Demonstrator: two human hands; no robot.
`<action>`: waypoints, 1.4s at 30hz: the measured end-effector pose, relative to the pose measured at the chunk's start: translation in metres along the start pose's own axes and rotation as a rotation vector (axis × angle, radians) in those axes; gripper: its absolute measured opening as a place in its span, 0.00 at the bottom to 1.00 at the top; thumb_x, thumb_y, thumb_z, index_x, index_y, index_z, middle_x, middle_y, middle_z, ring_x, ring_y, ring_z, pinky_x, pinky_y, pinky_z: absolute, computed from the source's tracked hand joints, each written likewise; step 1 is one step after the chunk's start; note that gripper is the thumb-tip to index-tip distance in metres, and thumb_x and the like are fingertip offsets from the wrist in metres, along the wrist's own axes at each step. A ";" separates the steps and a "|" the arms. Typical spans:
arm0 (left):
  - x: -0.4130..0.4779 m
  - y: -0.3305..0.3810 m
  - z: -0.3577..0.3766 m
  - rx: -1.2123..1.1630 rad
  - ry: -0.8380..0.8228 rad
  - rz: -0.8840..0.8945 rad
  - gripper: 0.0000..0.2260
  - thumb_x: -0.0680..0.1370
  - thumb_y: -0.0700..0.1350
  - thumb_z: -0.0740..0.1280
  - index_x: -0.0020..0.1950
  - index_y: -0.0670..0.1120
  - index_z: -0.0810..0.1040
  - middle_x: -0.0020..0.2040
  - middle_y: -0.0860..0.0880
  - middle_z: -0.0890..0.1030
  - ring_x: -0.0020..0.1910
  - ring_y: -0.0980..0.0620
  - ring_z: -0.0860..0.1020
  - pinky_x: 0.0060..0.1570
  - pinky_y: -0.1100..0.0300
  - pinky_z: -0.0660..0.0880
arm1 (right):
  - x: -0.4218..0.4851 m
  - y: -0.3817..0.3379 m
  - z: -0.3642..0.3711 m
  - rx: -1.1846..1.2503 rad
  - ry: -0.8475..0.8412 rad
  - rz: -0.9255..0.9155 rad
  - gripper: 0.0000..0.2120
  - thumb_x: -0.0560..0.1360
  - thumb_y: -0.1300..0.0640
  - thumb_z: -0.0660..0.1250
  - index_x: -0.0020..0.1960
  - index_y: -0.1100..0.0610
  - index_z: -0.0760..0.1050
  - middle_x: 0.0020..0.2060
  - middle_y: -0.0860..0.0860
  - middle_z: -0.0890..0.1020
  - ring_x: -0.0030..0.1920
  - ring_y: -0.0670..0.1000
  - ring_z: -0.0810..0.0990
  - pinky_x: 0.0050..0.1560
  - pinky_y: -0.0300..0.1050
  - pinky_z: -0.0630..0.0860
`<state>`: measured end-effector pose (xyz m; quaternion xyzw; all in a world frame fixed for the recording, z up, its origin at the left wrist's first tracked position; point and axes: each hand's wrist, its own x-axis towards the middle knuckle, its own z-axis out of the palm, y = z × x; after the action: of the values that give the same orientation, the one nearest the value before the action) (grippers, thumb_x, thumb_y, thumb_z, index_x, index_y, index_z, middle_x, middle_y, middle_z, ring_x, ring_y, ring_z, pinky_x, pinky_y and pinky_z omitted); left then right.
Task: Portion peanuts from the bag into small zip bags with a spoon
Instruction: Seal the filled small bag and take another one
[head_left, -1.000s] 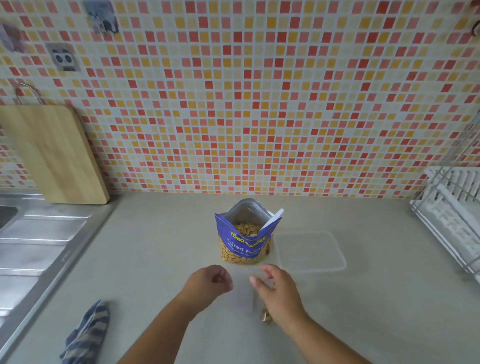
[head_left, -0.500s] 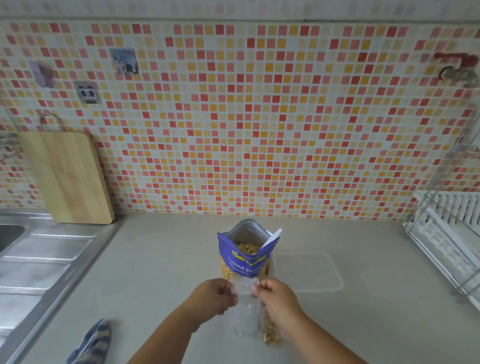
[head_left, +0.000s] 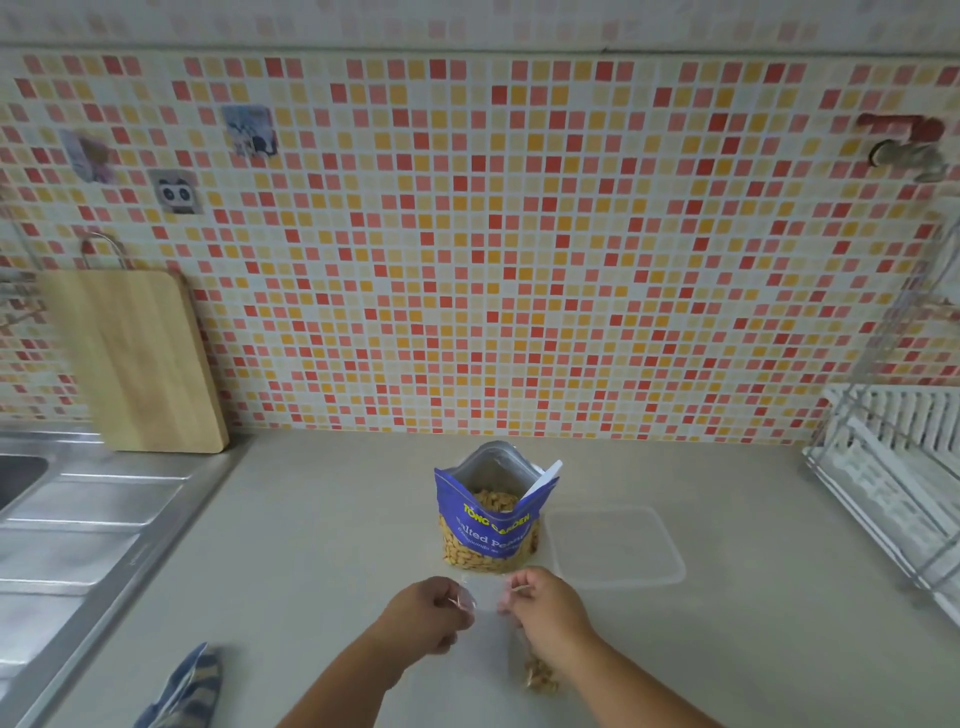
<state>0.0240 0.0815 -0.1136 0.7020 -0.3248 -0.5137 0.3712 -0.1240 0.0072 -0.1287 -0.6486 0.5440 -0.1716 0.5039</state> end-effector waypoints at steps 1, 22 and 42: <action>-0.003 0.003 -0.002 -0.034 -0.037 -0.022 0.04 0.71 0.42 0.71 0.44 0.46 0.79 0.35 0.51 0.78 0.31 0.54 0.75 0.37 0.65 0.74 | -0.002 -0.002 -0.001 0.035 -0.002 -0.015 0.06 0.74 0.60 0.66 0.42 0.50 0.76 0.35 0.46 0.84 0.31 0.38 0.78 0.42 0.39 0.75; -0.015 0.088 -0.006 0.825 0.713 0.993 0.14 0.57 0.36 0.78 0.31 0.46 0.74 0.27 0.51 0.74 0.27 0.51 0.73 0.28 0.69 0.60 | -0.043 -0.124 -0.059 0.029 0.017 -0.319 0.12 0.74 0.57 0.66 0.34 0.45 0.80 0.36 0.44 0.83 0.43 0.44 0.81 0.41 0.35 0.75; -0.009 0.126 -0.019 0.724 0.243 0.732 0.22 0.68 0.57 0.71 0.61 0.58 0.73 0.55 0.60 0.78 0.52 0.60 0.73 0.52 0.65 0.71 | -0.012 -0.145 -0.074 -0.265 -0.066 -0.427 0.15 0.77 0.63 0.60 0.56 0.49 0.81 0.49 0.47 0.83 0.45 0.45 0.81 0.36 0.28 0.74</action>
<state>0.0307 0.0281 0.0027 0.6803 -0.6601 -0.1203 0.2950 -0.1076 -0.0311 0.0290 -0.8144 0.3958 -0.1802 0.3843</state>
